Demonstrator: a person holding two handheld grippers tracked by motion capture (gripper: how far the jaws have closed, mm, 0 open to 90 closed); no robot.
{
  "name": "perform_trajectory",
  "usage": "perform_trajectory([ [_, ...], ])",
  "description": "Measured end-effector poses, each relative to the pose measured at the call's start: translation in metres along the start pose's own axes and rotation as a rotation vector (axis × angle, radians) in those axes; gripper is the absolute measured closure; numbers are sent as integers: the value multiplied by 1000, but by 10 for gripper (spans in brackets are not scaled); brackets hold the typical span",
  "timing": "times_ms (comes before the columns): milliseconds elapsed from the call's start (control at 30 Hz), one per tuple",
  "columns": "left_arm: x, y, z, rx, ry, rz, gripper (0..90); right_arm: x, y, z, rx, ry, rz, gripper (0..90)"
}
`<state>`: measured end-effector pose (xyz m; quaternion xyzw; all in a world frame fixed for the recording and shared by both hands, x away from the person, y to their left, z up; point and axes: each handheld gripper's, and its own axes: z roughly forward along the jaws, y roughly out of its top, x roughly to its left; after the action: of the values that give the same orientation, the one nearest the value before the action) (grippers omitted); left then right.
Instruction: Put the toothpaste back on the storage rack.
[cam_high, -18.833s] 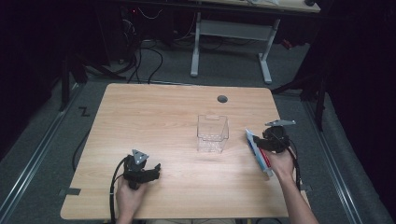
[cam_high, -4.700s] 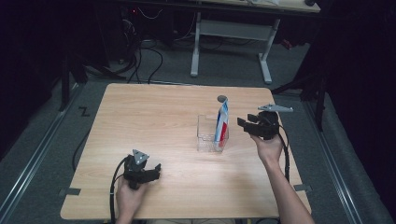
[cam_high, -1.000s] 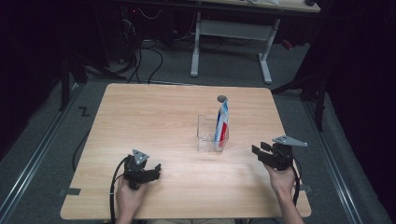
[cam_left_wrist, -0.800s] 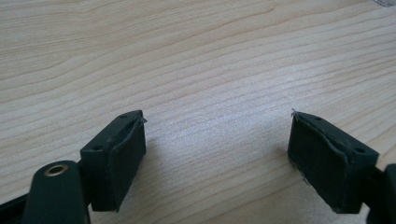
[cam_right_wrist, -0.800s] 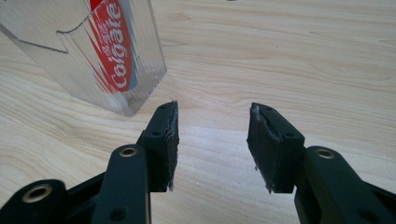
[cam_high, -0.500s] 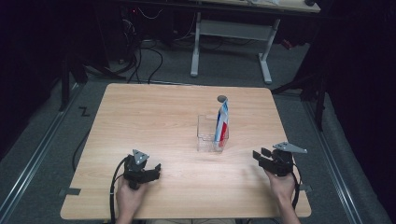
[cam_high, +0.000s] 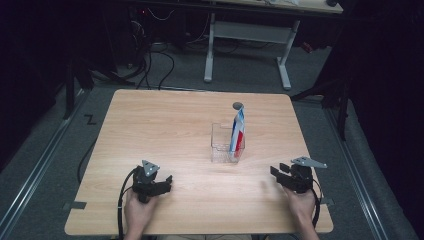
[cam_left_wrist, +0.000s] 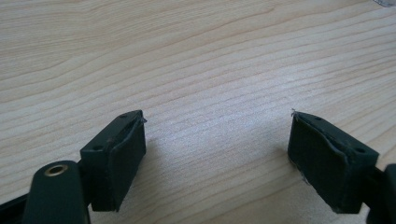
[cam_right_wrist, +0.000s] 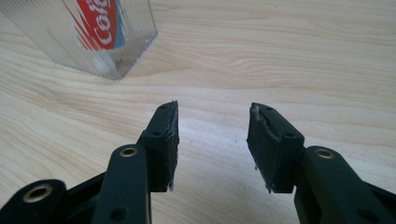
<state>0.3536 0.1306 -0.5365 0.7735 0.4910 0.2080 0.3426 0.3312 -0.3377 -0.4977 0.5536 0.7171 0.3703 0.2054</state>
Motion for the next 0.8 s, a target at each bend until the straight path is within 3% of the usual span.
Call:
perform_trajectory([
  [133,0,0,0,0,0,0,195,0,-5,1,8,-3,11,536],
  [800,0,0,0,0,0,0,195,-1,-21,13,37,-77,-29,459],
])
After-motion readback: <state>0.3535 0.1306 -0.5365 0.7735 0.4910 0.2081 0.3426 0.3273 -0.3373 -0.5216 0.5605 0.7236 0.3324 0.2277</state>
